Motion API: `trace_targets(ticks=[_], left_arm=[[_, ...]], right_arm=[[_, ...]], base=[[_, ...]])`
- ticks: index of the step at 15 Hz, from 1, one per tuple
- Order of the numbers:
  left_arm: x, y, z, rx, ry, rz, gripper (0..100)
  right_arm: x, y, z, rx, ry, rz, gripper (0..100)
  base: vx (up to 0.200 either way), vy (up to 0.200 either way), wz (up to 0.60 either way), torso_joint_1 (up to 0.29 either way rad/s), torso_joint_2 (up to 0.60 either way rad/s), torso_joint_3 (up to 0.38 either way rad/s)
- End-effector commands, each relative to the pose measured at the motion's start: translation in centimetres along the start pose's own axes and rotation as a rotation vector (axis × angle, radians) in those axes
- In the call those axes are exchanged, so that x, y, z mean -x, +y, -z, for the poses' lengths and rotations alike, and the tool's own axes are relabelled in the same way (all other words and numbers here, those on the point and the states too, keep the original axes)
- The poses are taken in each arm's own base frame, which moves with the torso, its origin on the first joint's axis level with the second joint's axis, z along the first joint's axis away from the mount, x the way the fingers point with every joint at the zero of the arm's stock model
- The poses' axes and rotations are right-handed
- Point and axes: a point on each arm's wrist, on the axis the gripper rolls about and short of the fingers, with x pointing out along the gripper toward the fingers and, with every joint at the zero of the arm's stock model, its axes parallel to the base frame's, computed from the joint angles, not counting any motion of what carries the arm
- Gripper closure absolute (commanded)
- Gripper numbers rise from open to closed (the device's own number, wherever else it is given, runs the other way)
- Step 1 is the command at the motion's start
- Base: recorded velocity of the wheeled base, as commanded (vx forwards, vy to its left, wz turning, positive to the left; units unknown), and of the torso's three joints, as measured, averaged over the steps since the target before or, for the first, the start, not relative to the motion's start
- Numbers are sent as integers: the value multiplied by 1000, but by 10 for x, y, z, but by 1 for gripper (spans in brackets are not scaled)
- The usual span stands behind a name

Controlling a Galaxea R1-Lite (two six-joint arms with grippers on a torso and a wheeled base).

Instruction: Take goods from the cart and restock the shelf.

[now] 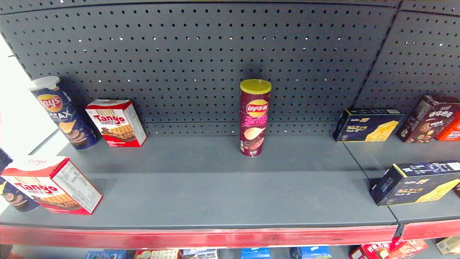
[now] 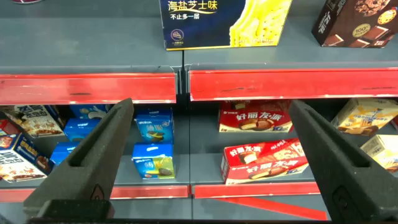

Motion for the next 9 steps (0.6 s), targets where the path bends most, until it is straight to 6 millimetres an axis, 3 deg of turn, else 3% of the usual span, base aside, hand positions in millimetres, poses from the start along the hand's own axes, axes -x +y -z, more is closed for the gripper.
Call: trace_targets(ticks=[1,9], left_arm=[[0,0,0,0,1,0,0],[0,0,0,0,1,0,0]], right_arm=[[0,0,0,0,2,0,0],[0,0,0,0,2,0,0]], base=[[0,0,0,0,0,0],[0,0,600,5,4,-1]])
